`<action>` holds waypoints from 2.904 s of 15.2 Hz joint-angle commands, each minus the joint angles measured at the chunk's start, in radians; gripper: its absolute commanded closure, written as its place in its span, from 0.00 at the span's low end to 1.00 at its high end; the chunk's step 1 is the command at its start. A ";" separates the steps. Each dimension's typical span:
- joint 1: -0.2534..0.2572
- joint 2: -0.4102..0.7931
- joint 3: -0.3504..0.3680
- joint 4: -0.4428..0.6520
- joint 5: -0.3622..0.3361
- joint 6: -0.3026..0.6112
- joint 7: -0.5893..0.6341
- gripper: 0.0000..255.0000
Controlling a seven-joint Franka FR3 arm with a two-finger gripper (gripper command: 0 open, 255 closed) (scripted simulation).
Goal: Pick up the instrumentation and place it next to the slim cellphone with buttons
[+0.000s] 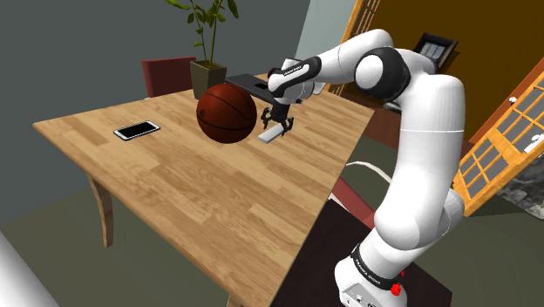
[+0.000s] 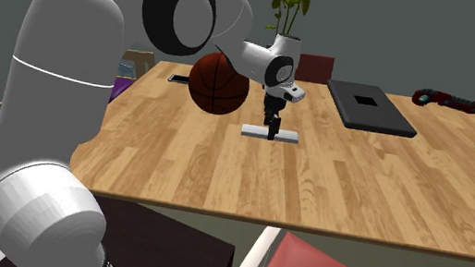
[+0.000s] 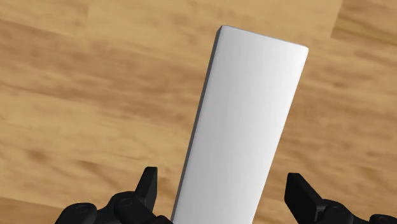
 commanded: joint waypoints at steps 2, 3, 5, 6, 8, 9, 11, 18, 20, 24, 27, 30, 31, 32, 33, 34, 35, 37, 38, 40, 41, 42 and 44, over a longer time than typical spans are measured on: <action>-0.001 0.009 0.000 0.004 0.001 0.006 -0.001 0.00; -0.001 0.009 0.000 0.004 0.001 0.006 -0.001 0.00; -0.001 0.009 0.000 0.004 0.001 0.006 -0.001 0.00; -0.001 0.009 0.000 0.004 0.001 0.006 -0.001 0.00; -0.001 0.009 0.000 0.004 0.001 0.006 -0.001 0.00; -0.001 0.009 0.000 0.004 0.001 0.006 -0.001 1.00; -0.001 0.009 0.000 0.004 0.001 0.005 -0.001 1.00; -0.001 0.009 0.000 0.004 0.001 0.006 -0.001 1.00; 0.000 -0.005 -0.001 0.010 -0.001 -0.015 0.000 1.00; 0.000 -0.032 -0.002 0.026 -0.003 -0.057 0.003 1.00; 0.001 -0.050 -0.003 0.040 -0.005 -0.090 0.004 1.00; 0.001 -0.067 -0.004 0.056 -0.007 -0.123 0.006 1.00; 0.001 -0.072 -0.004 0.062 -0.007 -0.134 0.006 1.00; 0.001 -0.078 -0.004 0.069 -0.008 -0.145 0.007 1.00; 0.001 -0.083 -0.004 0.075 -0.008 -0.157 0.007 1.00; 0.002 -0.087 -0.004 0.082 -0.009 -0.168 0.008 1.00; 0.002 -0.091 -0.005 0.086 -0.009 -0.177 0.008 1.00; 0.031 -0.109 0.006 0.059 -0.015 -0.167 0.050 1.00; 0.046 -0.117 0.012 0.047 -0.018 -0.162 0.071 1.00; 0.076 -0.131 0.024 0.027 -0.024 -0.155 0.114 1.00; 0.091 -0.136 0.030 0.019 -0.027 -0.152 0.136 1.00; 0.106 -0.141 0.036 0.013 -0.029 -0.149 0.158 1.00; 0.135 -0.148 0.049 0.003 -0.035 -0.146 0.201 1.00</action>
